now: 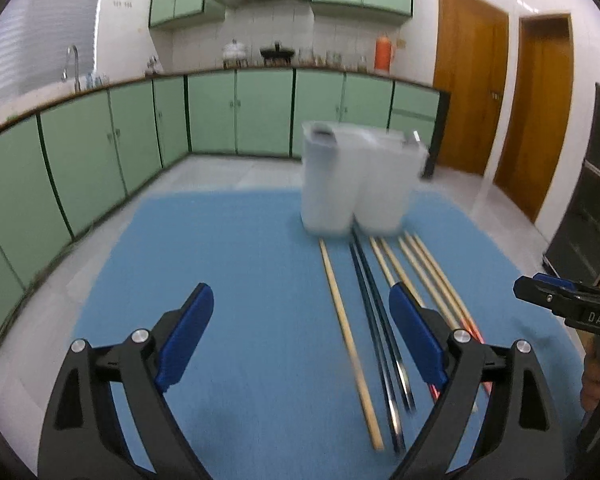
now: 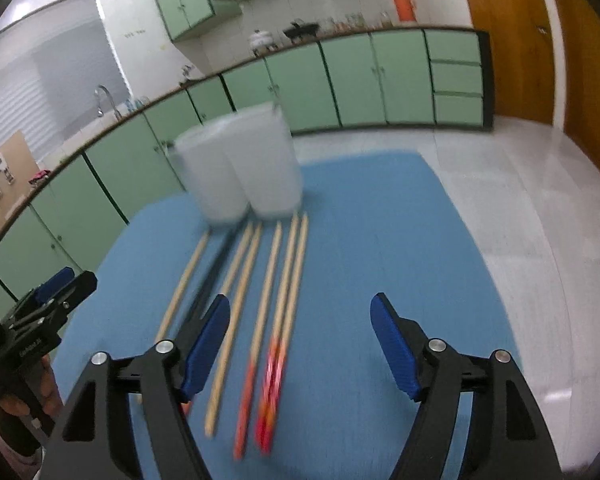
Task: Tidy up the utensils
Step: 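Move both tools back over the row of chopsticks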
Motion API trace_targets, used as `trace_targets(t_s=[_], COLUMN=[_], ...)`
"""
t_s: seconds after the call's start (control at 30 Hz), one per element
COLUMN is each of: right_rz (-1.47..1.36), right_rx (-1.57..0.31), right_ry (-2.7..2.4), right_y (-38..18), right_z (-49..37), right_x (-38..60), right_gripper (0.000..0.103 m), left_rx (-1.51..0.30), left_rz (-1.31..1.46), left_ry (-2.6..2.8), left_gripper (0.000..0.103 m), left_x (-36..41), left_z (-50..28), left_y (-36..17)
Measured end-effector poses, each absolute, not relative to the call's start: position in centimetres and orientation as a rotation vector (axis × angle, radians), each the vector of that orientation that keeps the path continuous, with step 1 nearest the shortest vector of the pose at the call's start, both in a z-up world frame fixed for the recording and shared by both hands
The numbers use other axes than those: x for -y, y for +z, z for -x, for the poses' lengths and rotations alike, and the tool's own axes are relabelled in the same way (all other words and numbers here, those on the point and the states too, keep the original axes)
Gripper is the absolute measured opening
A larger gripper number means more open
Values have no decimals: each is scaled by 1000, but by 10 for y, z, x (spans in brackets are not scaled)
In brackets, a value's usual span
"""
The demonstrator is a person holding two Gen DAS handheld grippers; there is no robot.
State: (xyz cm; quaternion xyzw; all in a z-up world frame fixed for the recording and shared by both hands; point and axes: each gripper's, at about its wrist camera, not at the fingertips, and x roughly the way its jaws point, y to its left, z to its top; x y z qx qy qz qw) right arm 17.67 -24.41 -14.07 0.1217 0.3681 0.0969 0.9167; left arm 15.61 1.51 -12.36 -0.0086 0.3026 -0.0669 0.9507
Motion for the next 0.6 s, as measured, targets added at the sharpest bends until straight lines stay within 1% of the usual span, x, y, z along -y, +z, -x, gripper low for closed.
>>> trace_targets(t_s=[0.1, 0.17, 0.23, 0.27, 0.33, 0.37, 0.43, 0.53, 0.6], right_rz=[-241, -231, -204, -188, -175, -176, -165, -140, -130], right_rx=[-788, -799, -807, -810, -823, -831, -844, -861, -874], right_ry=[193, 195, 187, 185, 191, 198, 217, 235, 245], right_y=[-152, -156, -160, -162, -167, -170, -173, -178, -181], right_z=[-148, -135, -124, -122, -117, -115, -113, -114, -114], right_x=[243, 240, 236, 234, 232, 230, 226, 217, 214], right_gripper=[71, 68, 59, 57, 48, 46, 34, 25, 20], left_rx=[-667, -688, -713, -720, -735, -744, -756, -770, -779], left_rz=[12, 11, 4, 4, 7, 6, 9, 8, 8], left_ry=[-134, -133, -128, -125, -120, -117, -114, -111, -114], left_gripper=[87, 87, 87, 86, 83, 81, 78, 75, 73], left_x=[-12, -10, -9, -9, -9, -9, -8, -8, -7], left_z=[-136, -130, -122, -120, -117, -116, -115, -115, -116], left_y=[-138, -141, -150, -152, -155, -157, -160, -164, -166])
